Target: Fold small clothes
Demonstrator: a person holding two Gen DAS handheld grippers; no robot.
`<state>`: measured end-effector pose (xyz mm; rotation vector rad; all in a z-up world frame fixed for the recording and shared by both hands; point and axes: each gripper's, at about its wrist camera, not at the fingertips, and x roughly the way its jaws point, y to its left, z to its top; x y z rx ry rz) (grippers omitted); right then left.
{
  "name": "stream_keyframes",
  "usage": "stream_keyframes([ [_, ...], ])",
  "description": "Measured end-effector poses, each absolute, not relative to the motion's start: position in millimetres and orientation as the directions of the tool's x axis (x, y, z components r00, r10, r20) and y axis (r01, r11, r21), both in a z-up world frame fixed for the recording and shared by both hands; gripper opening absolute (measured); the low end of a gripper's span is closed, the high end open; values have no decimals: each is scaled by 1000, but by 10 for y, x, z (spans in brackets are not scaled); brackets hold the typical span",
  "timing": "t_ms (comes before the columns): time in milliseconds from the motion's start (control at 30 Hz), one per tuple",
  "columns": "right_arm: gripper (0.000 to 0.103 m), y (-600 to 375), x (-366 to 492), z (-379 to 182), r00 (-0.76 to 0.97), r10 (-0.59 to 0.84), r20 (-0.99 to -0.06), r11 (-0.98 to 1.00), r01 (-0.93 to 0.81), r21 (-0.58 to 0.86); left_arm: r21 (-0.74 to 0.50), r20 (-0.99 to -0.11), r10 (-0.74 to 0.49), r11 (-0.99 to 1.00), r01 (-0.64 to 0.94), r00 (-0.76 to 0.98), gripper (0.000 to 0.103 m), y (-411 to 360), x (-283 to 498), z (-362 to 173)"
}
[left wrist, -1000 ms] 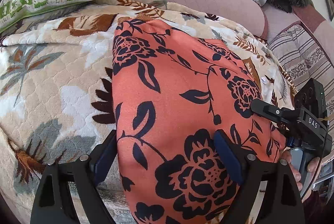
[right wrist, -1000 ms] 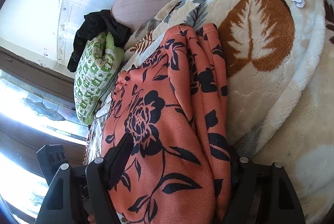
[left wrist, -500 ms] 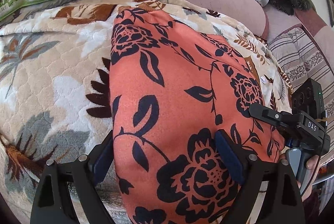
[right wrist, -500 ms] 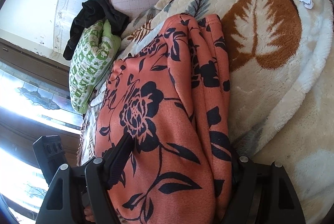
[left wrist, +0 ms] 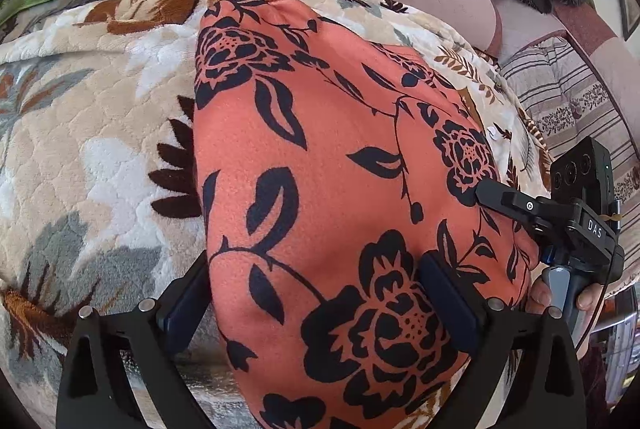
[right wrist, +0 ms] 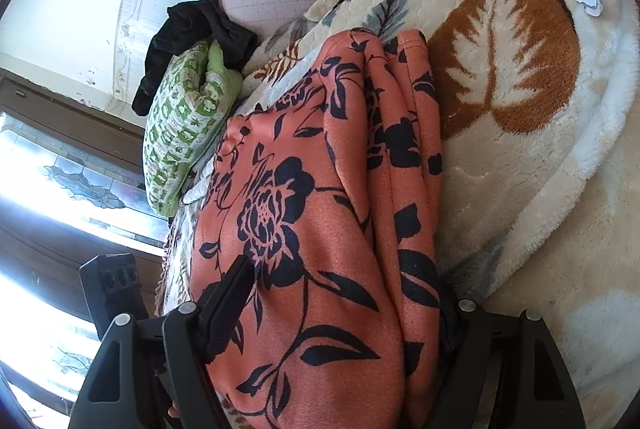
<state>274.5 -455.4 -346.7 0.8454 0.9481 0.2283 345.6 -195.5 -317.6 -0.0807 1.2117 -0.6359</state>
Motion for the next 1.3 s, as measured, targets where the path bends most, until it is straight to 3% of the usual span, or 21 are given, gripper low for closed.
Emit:
stream_keyframes([
  [67, 72, -4545, 2730, -3452, 591, 500, -633, 679, 186, 710, -393, -846, -498, 823, 410, 189, 99, -1960, 3472, -3179],
  [200, 52, -4496, 2712, -3427, 593, 468, -655, 703, 200, 683, -400, -841, -502, 828, 394, 202, 99, -1941, 3467, -3160],
  [467, 42, -4273, 2698, -3218, 630, 355, -691, 798, 181, 574, -342, -822, -487, 837, 427, 296, 52, -1962, 3405, -3015],
  [567, 40, -4188, 2695, -3114, 646, 310, -697, 829, 175, 531, -305, -819, -470, 842, 445, 329, 44, -1955, 3362, -2949],
  [900, 40, -3864, 2606, -2717, 700, 239, -673, 889, 121, 442, -219, -799, -425, 864, 453, 425, 41, -1814, 3195, -2606],
  [1300, 40, -3153, 2428, -2339, 750, 289, -596, 896, 8, 444, -89, -758, -327, 909, 407, 564, 41, -1163, 2754, -2202],
])
